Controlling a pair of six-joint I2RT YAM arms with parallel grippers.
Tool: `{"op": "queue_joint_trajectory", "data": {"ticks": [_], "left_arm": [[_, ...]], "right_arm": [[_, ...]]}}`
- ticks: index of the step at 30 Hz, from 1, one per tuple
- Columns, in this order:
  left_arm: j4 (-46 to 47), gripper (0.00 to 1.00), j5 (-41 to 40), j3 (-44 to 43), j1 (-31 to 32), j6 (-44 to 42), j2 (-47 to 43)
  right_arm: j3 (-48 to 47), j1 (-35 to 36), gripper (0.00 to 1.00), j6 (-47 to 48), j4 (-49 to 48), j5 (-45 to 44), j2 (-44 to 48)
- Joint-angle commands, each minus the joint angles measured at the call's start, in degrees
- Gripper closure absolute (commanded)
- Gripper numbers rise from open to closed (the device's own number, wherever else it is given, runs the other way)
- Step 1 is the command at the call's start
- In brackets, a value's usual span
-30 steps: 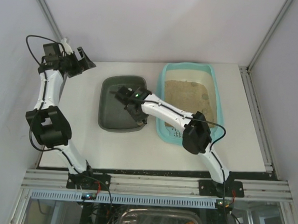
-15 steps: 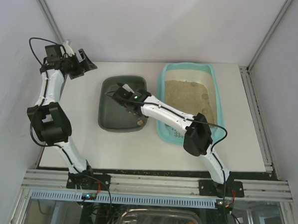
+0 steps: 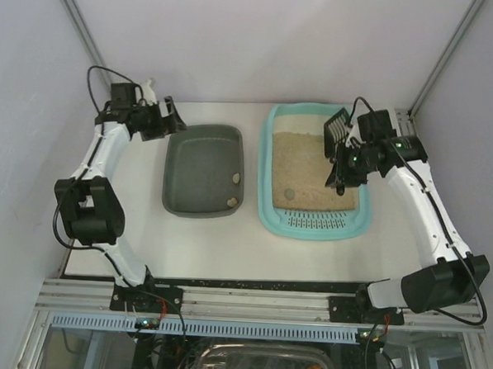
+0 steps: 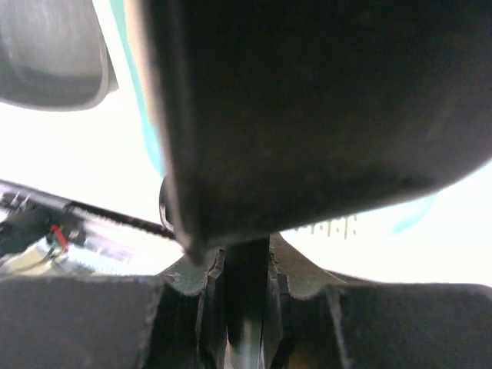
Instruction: Clean the litter box
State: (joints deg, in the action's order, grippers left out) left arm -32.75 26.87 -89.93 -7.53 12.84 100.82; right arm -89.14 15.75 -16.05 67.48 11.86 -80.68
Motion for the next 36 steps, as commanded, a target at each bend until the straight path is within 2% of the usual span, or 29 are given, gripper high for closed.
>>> {"op": "queue_joint_trajectory", "data": {"ticks": [1,7,13,19,24,36], "left_arm": [[1.3,0.0,-3.23,2.73,7.05,-2.72,-5.58],[2.62,0.0,-4.47,5.82,11.73,0.45,-6.32],[1.99,0.0,-4.19,6.31,13.07,0.96,-5.72],[1.84,0.0,-4.61,6.55,13.15,-0.6,-5.35],[2.42,0.0,-4.71,7.79,13.09,0.01,-4.7],[1.05,0.0,-6.74,7.63,11.95,-1.49,-3.3]], "right_arm": [[8.06,-0.4,1.0,-4.44,1.34,14.74,-1.0],[7.29,-0.61,1.0,-10.8,10.86,21.69,-8.59],[0.56,-2.68,1.0,-15.61,23.81,18.29,-15.55],[3.0,-4.97,1.0,-21.22,23.89,24.41,-17.55],[4.38,-3.19,1.0,-19.91,23.92,26.72,-23.19],[-3.66,-2.17,1.0,-17.37,23.82,30.54,-37.08]]}}
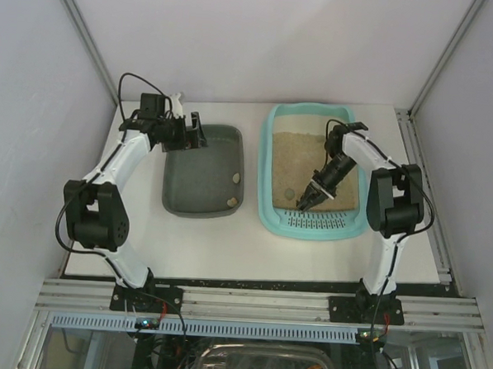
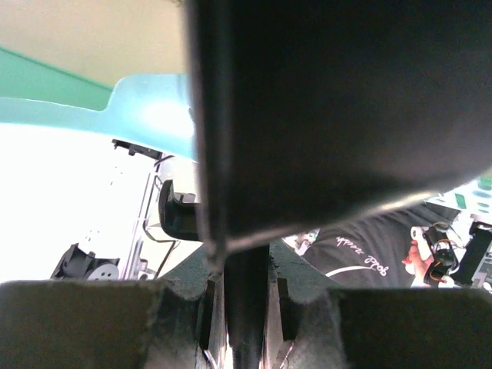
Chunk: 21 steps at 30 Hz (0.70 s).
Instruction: Clean the litter box
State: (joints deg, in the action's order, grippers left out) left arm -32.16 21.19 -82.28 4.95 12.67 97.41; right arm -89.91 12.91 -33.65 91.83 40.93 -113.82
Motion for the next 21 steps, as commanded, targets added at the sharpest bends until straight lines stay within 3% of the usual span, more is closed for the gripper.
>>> {"op": "queue_joint_trajectory", "data": {"ticks": [1,12,21], "left_arm": [[0.5,0.0,-1.21,-0.18,-0.54,-1.28,0.33],[-0.45,0.0,-1.89,-3.64,-0.52,-0.9,3.42],[-2.32,0.0,-2.82,-4.7,-0.5,-3.63,4.63]], "right_arm": [[-3.96,0.82,1.0,0.29,-0.56,1.72,-4.81],[-9.99,3.45,1.0,1.17,-1.66,5.19,-10.07],[-17.47,4.19,1.0,2.37,-7.91,-0.49,-12.1]]}}
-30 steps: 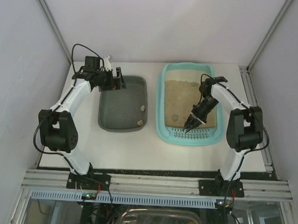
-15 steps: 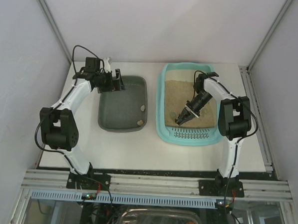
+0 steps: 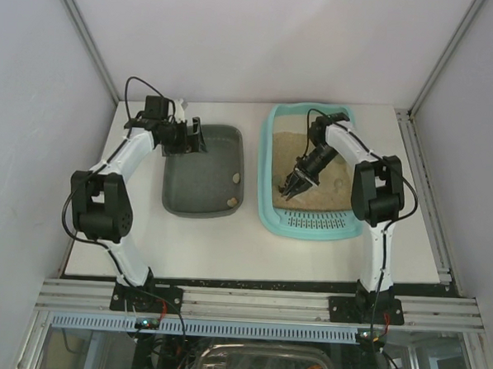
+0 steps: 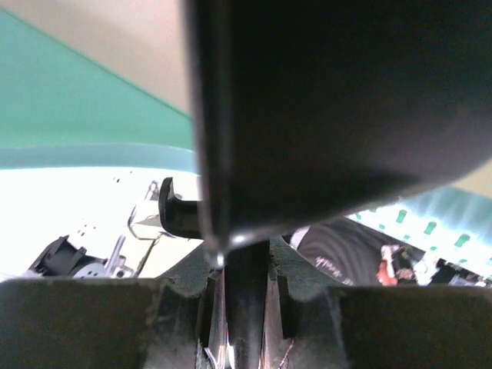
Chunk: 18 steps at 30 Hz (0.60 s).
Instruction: Clean the litter box
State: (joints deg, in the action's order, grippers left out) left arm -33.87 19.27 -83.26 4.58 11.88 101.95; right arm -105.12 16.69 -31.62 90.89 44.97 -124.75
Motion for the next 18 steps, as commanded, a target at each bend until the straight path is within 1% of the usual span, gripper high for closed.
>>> {"op": "queue_joint_trajectory", "data": {"ticks": [1,3,6,11,15,18], "left_arm": [[-0.89,0.0,-1.05,-3.75,-0.17,-3.25,0.21],[-1.45,0.0,-1.23,-3.83,-0.11,-3.84,0.34],[-2.32,0.0,-1.29,-4.08,-0.17,-4.45,0.75],[-4.58,0.0,-1.78,-5.76,-0.13,-6.34,1.82],[-6.22,0.0,-2.13,-7.46,-0.15,-7.51,3.06],[-7.31,0.0,-1.79,-8.87,-0.15,-7.66,4.33]], "right_arm": [[-0.88,0.37,1.0,-0.19,-9.3,-4.0,-0.72],[1.95,0.45,1.0,-0.63,-13.24,-0.48,0.23],[6.69,0.34,1.0,0.6,-16.17,4.16,0.66],[10.16,-0.21,1.0,2.18,-19.4,2.73,0.95],[12.62,0.19,1.0,4.5,-23.55,0.62,0.49],[14.2,0.65,1.0,5.54,-27.82,1.16,0.66]]}}
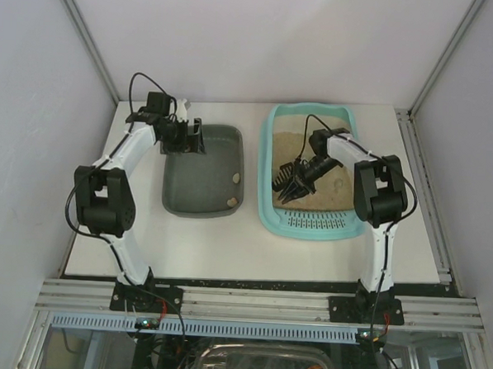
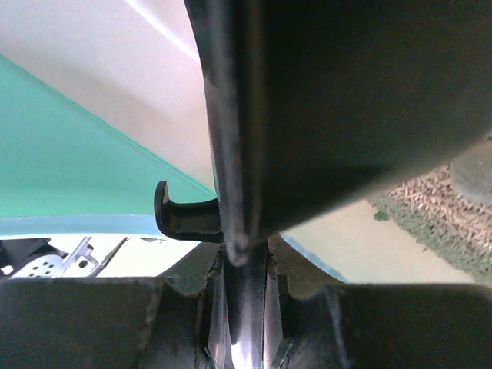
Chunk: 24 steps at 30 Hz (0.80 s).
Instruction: Clean the litter box
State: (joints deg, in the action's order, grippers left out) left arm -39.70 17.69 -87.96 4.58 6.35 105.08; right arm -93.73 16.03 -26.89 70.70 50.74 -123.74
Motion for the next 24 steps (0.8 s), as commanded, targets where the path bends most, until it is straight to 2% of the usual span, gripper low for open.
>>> {"op": "queue_joint_trajectory", "data": {"ticks": [1,7,11,20,24], "left_arm": [[-1.72,0.0,-0.13,-4.75,-0.11,-2.13,1.65],[-3.63,0.0,-0.15,-8.48,-0.13,-1.91,4.39],[-4.3,0.0,-0.63,-9.61,0.12,-1.99,4.93],[-5.87,0.0,-2.1,-12.33,0.58,-2.97,5.71],[-6.0,0.0,-2.85,-11.97,1.07,-3.66,5.37]], "right_arm": [[3.51,1.44,1.0,0.87,-9.36,-4.23,-0.12],[10.51,0.48,1.0,0.8,-19.06,-4.59,5.25],[18.74,-2.47,1.0,-1.74,-29.15,-5.67,14.37],[27.22,-10.43,1.0,-5.58,-40.69,-0.12,20.78],[33.25,-12.52,1.0,-9.33,-52.14,4.26,23.76]]}}
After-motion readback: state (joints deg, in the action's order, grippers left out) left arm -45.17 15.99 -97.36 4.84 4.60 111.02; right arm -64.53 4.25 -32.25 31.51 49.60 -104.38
